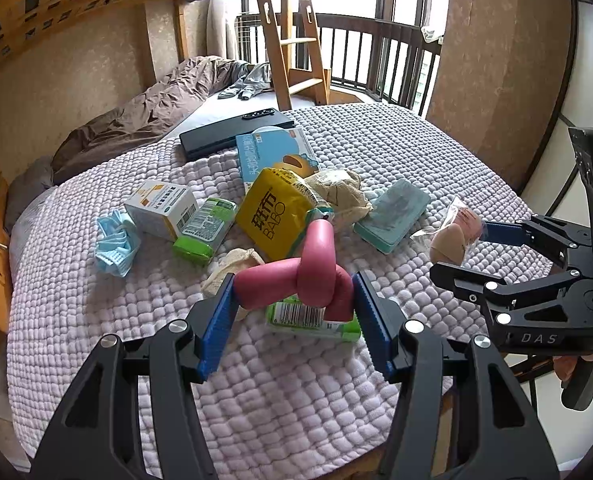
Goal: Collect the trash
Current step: 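Grasp the pink toy with the left tool while the right tool grasps the bagged sponges, then carry the pink toy and bagged sponges over the white bin with both tools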
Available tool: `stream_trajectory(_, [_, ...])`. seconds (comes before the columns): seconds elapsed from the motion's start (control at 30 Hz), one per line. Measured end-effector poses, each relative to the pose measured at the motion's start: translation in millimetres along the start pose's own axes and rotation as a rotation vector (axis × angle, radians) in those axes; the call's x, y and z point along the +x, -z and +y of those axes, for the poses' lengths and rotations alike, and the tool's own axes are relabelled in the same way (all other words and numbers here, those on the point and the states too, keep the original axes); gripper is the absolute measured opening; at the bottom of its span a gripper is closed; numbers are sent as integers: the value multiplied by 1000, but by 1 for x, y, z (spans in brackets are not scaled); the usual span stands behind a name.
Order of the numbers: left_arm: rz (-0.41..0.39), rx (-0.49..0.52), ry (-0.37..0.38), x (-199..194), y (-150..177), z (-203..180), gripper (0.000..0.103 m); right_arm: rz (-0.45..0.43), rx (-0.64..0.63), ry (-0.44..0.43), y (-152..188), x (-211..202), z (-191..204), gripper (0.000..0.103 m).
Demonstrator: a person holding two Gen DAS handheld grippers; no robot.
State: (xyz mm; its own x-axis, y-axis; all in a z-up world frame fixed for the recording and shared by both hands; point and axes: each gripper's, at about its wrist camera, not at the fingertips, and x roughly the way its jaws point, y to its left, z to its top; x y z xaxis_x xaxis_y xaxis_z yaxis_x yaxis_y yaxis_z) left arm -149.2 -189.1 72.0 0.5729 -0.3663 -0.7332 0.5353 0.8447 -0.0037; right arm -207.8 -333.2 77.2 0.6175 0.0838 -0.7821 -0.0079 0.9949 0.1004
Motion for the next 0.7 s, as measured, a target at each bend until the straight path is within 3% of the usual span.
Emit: stream_trajectory(0.7, [5, -56, 15, -36, 31, 13, 59, 4, -19, -80, 18, -37, 30, 74])
